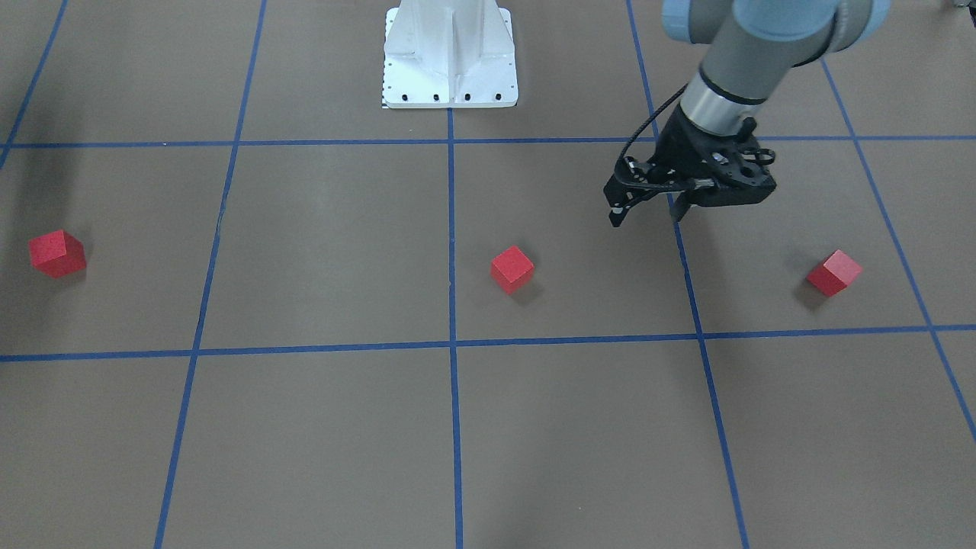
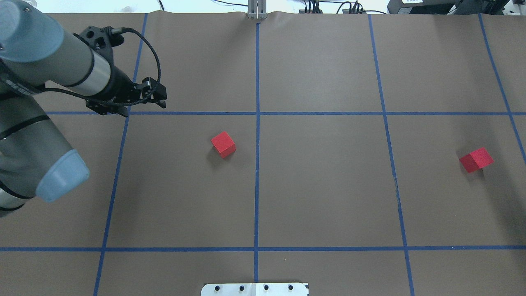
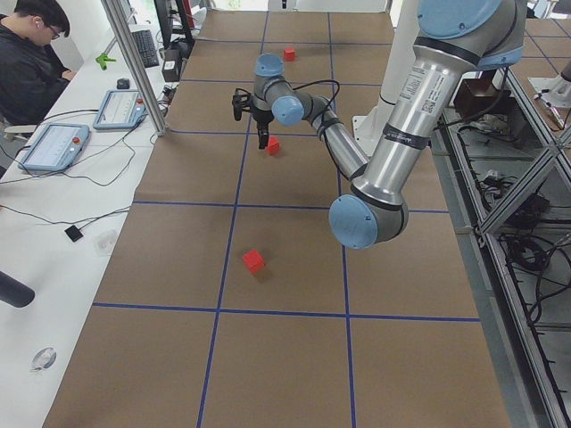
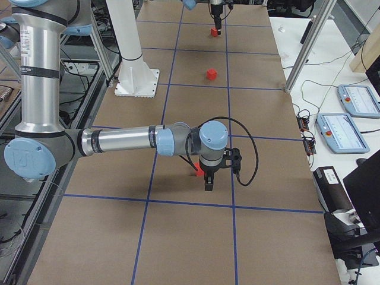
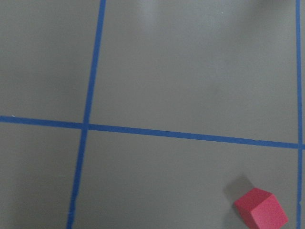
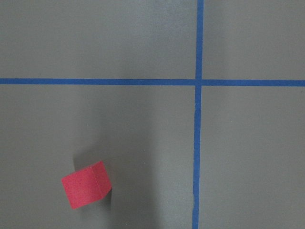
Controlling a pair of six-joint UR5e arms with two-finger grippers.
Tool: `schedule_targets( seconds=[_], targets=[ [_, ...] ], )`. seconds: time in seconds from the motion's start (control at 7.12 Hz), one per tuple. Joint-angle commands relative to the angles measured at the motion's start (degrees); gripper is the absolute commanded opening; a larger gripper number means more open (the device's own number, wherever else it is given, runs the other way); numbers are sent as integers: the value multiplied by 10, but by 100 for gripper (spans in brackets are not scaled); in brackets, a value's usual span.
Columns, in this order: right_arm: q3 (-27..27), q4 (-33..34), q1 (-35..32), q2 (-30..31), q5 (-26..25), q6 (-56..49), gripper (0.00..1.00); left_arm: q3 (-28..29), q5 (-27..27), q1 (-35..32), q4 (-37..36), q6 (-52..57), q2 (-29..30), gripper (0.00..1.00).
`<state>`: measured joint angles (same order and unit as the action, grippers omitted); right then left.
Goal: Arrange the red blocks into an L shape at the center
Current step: 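Move the left gripper over the center red cube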
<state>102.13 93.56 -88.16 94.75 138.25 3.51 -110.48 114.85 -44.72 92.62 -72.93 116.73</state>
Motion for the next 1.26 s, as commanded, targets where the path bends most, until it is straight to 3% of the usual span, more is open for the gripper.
schedule_targets(
  seconds=[0.0, 0.42, 1.12],
  targets=[
    [0, -2, 2, 0, 0, 1, 99, 60, -78, 63, -44, -49, 81, 100],
    [-10, -35, 3, 2, 0, 4, 99, 160, -145, 110, -44, -96, 145, 100],
    [-11, -35, 3, 2, 0, 4, 99, 259, -175, 147, -39, -162, 206, 100]
  ],
)
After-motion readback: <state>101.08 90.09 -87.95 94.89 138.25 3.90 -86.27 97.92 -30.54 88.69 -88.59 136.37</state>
